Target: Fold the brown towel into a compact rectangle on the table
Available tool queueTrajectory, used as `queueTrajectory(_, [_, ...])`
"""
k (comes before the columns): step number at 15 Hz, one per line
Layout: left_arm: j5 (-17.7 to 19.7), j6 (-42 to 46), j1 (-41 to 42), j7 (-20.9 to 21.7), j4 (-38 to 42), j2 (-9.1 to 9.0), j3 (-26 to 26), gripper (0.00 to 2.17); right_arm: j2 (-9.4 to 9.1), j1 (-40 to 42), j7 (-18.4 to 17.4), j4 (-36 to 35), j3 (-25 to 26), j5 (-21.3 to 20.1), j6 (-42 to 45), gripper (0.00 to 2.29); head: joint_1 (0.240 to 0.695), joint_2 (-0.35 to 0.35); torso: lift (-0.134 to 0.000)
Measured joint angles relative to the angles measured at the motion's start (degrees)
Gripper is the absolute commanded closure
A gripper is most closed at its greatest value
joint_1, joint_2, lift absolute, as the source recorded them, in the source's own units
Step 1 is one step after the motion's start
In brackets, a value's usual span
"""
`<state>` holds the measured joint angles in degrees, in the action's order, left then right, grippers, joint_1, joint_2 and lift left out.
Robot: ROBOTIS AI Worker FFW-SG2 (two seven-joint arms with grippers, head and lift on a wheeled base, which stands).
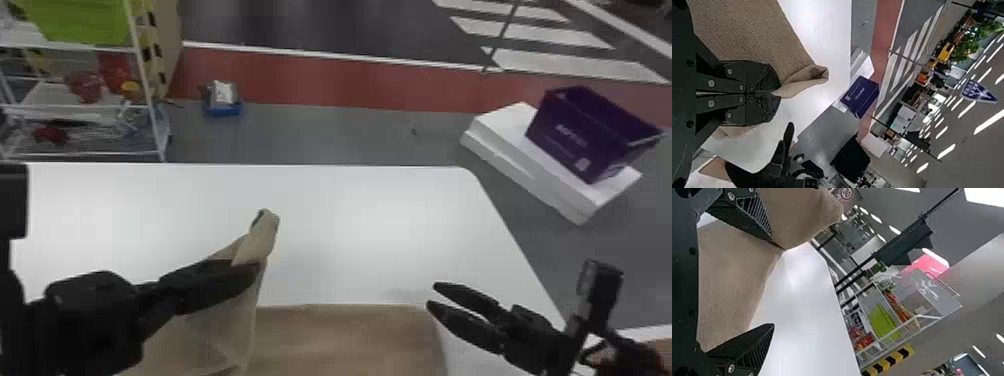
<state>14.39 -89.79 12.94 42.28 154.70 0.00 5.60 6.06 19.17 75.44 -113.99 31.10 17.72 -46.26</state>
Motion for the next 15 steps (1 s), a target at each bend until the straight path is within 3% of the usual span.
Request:
queueTrajectory(4, [4.0, 0.0, 0.06, -3.64, -2.46, 0.0, -3.6, 1.66, 0.3, 1.0, -0.11, 0.67, 5.26, 0.57, 3.41, 0.11, 0.695, -0.35, -0.124])
queueTrajectory(8, [7.52, 0.0, -0.11, -9.42, -6.52, 0.0, -10.26, 1.68, 0.61, 1.63, -0.19, 1.97, 4.87, 0.21, 4.11, 0.11, 0.695, -0.35, -0.124])
queueTrajectory(11, [8.03, 0.0, -1.48, -15.81, -10.05, 0.0, -16.18, 1.68, 0.64, 2.52, 0.01, 1.65, 4.24, 0.25, 4.45, 0.11, 0.695, -0.35, -0.124])
queueTrajectory(15, [8.87, 0.0, -1.55, -19.81, -12.73, 0.0, -17.9, 1.69, 1.14, 3.7, 0.43, 1.8, 4.2, 0.58, 6.14, 0.11, 0.695, -0.35, -0.124])
